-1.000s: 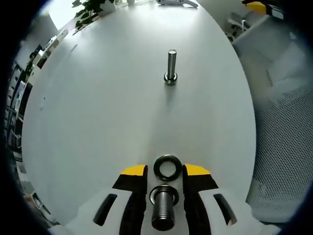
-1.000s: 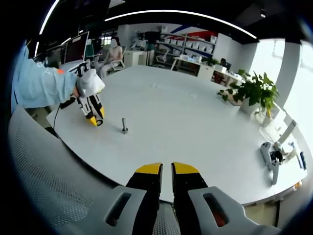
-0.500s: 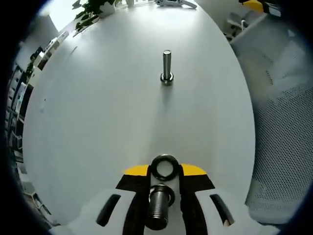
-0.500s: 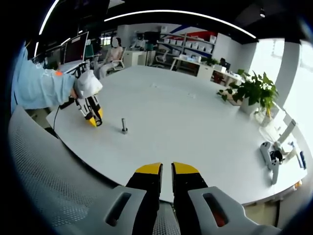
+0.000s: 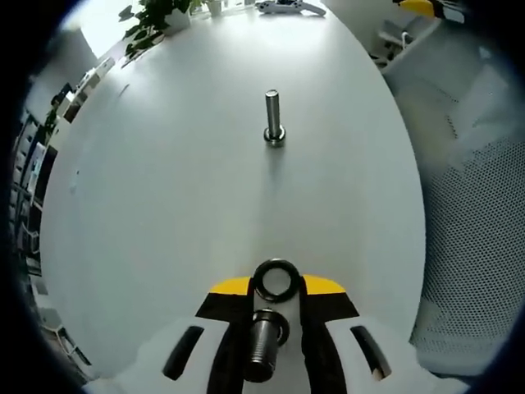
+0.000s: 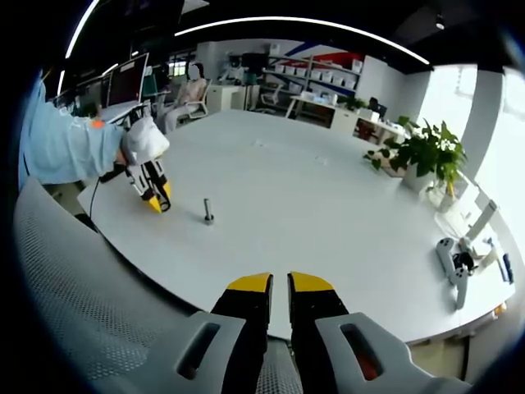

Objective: Place the washer onto the threaded stud by aligning its center hole with the stud, sliding it down to the base, and recovering from edge contact or off-axis alignment until the washer reaches the visible bottom stop.

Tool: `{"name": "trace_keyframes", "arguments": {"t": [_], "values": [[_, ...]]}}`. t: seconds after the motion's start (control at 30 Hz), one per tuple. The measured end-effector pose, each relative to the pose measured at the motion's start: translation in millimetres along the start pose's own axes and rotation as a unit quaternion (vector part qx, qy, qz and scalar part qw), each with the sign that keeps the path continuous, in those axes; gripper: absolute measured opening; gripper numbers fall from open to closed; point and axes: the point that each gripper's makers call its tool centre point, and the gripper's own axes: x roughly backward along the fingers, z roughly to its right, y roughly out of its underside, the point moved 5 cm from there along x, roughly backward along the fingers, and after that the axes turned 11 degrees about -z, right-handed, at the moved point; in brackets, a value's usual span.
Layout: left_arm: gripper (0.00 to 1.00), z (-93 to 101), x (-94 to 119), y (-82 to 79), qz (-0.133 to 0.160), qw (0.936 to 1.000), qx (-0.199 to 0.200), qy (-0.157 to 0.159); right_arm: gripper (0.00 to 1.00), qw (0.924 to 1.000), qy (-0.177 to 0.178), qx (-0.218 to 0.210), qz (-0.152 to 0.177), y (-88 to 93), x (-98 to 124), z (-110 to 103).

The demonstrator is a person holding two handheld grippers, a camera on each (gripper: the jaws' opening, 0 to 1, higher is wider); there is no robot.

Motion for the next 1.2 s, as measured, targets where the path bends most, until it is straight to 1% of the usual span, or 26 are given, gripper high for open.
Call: {"name": "trace_keyframes", "arguments": {"t": [0.13, 0.27, 0.33, 0.43, 0.63, 0.87, 1.03, 1.2], "values": [[0.19, -0.2, 4.0, 0.7, -0.004, 1.0000, 0.000, 0.002, 0.10, 1.0000, 0.000, 0.000, 0.000, 0.0, 0.0, 0.0], [0.19, -1.6, 14.0, 0.0, -0.003, 1.0000, 0.000, -0.005, 0.10, 1.0000, 0.000, 0.001, 0.000, 0.0, 0.1, -0.2], [0.19, -2.1, 20.4, -2.1, 0.002, 1.0000, 0.003, -0.006, 0.10, 1.0000, 0.000, 0.001, 0.000, 0.0, 0.1, -0.2], [0.19, -2.5, 30.5, -7.0, 0.018, 0.9998, 0.009, -0.009, 0.10, 1.0000, 0.000, 0.001, 0.001, 0.1, 0.0, 0.0], [0.19, -2.5, 47.4, -8.4, 0.025, 0.9996, 0.009, -0.012, 0.10, 1.0000, 0.001, 0.001, 0.002, 0.0, 0.1, 0.5], [0.19, -3.6, 66.7, 1.1, 0.021, 0.9996, 0.011, -0.016, 0.09, 1.0000, 0.003, 0.002, 0.001, 0.2, 0.1, 1.1], [0.19, -2.3, 82.3, 11.6, 0.007, 0.9998, 0.011, -0.016, 0.09, 1.0000, 0.002, 0.000, 0.002, -0.2, 0.2, 1.1], [0.19, -3.1, 86.8, 22.8, -0.009, 0.9997, 0.012, -0.020, 0.09, 1.0000, 0.001, 0.000, 0.002, -0.2, 0.3, 0.9]]}}
